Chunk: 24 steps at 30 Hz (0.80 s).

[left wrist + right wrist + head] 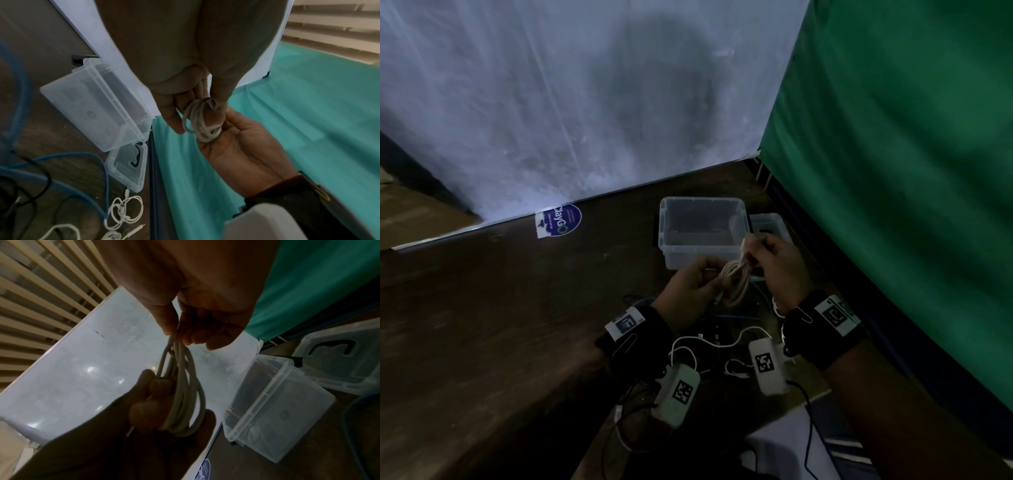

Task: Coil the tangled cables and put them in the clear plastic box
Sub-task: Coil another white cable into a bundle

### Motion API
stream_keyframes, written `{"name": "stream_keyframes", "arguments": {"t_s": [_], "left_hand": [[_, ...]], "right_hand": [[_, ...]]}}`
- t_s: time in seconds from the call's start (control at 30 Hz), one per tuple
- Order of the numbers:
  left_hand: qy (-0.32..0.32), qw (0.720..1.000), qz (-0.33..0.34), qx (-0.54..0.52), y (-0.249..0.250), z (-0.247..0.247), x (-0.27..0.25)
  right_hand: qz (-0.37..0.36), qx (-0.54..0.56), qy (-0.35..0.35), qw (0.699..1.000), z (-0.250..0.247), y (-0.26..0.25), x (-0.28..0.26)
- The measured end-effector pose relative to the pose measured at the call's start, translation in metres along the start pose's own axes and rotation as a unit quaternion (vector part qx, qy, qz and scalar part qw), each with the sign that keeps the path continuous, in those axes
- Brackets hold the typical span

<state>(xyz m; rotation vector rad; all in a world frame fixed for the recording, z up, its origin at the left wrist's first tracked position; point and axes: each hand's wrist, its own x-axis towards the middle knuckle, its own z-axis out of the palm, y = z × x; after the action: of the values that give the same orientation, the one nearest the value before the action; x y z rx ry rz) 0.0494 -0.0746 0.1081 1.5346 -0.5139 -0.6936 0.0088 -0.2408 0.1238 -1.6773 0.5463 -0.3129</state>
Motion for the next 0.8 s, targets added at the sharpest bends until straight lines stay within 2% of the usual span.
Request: {"name": "stream_keyframes", "arguments": {"t_s": [0.1,0.2,0.4,0.5,0.6,0.67,0.73,0.8], "left_hand": [[-0.012,0.999,0.015,0.027,0.004,0.000,0.004],[0.001,1.000,0.027,0.014,0.009,0.003,0.013],[0.037,0.999,-0.022,-0.029,0.000,0.014,0.027],[0.058,0.992,-0.075,-0.089,-0.006,0.019,0.037],[0.033,0.981,-0.126,-0.143,-0.022,0.026,0.050],[0.014,0.987,-0.140,-0.079,-0.040,0.031,0.057],[-0.012,0.989,-0.142,0.036,-0.055,0.039,0.061],[-0.067,0.970,-0.134,0.193,-0.071,0.045,0.062]], "right_hand": [[0.060,0.065,0.002,0.996,-0.001,0.003,-0.003],[0.146,0.175,-0.029,0.973,-0.004,0.005,-0.004],[0.172,0.185,-0.072,0.965,-0.018,0.020,-0.004],[0.136,0.091,-0.103,0.981,-0.029,0.037,-0.009],[0.085,-0.017,-0.114,0.990,-0.041,0.050,-0.016],[0.087,-0.033,-0.097,0.991,-0.049,0.064,-0.019],[0.098,-0.082,-0.077,0.989,-0.060,0.083,-0.021],[0.132,-0.143,-0.050,0.980,-0.077,0.112,-0.023]]}}
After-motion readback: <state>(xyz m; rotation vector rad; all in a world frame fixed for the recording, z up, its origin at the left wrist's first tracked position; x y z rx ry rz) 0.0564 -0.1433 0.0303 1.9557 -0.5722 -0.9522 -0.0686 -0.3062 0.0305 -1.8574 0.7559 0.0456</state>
